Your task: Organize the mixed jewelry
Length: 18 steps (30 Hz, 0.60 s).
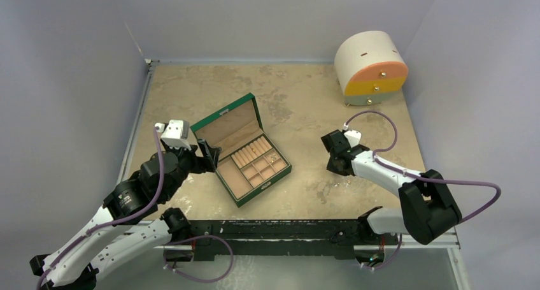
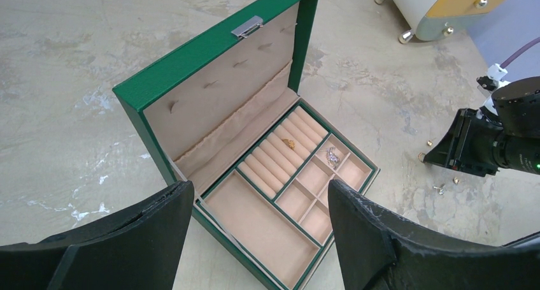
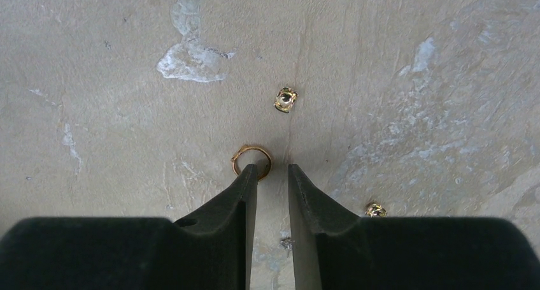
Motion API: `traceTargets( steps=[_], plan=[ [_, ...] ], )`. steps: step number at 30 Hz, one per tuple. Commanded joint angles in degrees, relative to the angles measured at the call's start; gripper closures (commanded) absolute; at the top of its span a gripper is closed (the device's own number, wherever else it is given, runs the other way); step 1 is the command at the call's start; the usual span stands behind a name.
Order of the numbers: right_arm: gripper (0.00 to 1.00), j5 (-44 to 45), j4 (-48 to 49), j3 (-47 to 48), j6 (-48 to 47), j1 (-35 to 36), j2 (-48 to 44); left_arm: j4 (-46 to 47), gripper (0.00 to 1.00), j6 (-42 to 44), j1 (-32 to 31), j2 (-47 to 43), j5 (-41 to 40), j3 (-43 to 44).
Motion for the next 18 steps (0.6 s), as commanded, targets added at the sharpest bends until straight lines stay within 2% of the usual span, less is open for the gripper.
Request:
traceTargets(
  steps=[1, 8, 18],
  plan=[
    [0.73, -0.5, -1.0, 1.3, 1.2, -0.2, 0.3, 2.3, 0.23, 1.0, 0.3, -0.5, -0.1, 0.5],
    [0.73, -1.3, 0.3, 0.7, 0.6, -0.1, -0.2, 2.3, 0.23, 1.0, 0.3, -0.7, -0.1, 0.6],
    [0.73, -8.4, 5.1, -0.5, 1.3, 0.7, 0.9, 2.3, 0.23, 1.1, 0.3, -0.3, 0.0, 0.6]
  ],
)
